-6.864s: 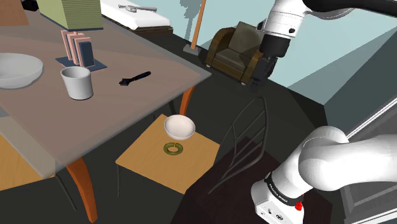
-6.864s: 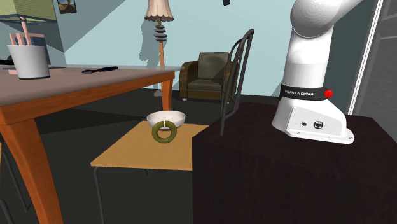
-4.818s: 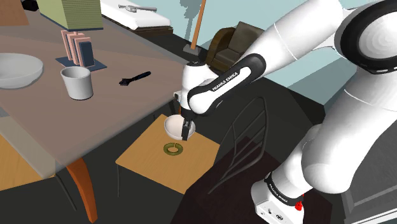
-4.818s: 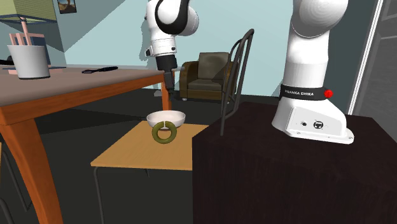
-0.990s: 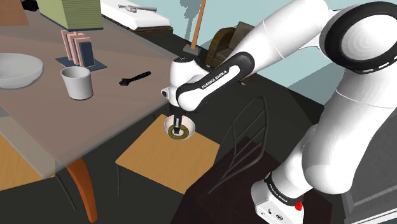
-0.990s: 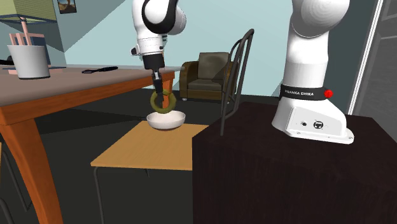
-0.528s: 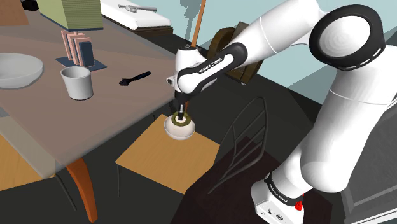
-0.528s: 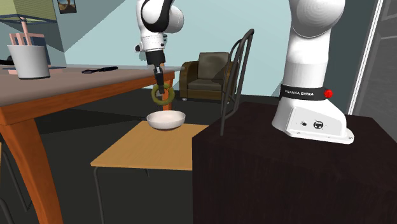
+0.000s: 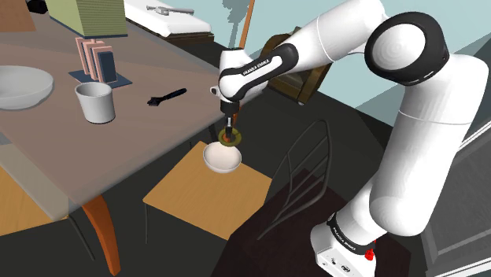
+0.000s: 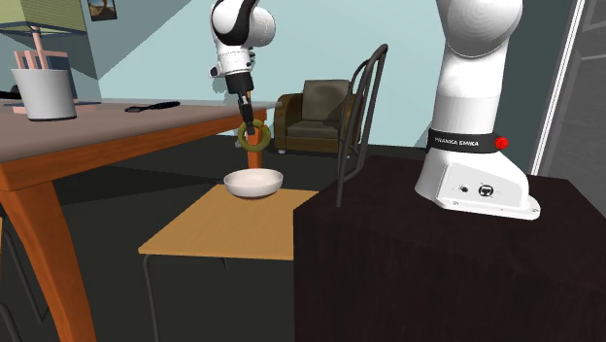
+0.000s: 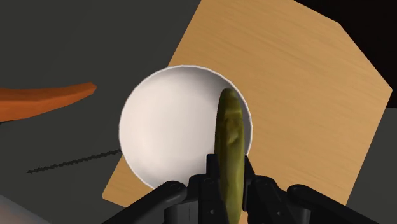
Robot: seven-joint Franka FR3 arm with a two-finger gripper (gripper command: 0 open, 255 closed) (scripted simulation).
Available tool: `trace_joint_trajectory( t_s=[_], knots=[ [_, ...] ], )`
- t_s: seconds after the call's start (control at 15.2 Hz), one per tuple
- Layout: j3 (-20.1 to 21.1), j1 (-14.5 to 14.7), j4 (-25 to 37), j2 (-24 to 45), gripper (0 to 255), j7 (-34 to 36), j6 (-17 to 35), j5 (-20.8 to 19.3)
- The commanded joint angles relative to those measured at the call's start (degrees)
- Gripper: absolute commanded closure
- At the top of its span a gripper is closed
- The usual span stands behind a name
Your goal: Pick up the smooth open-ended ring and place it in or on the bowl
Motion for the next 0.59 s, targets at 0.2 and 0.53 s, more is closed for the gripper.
trace_joint_trajectory(
  t_s=[0.2,0.53],
  knots=[
    [-0.6,-1.2,0.2,4.1,255,-0.1,7.8,-0.5],
    [-0.3,-1.5,0.3,7.1,255,0.3,10.7,-1.1]
  ],
)
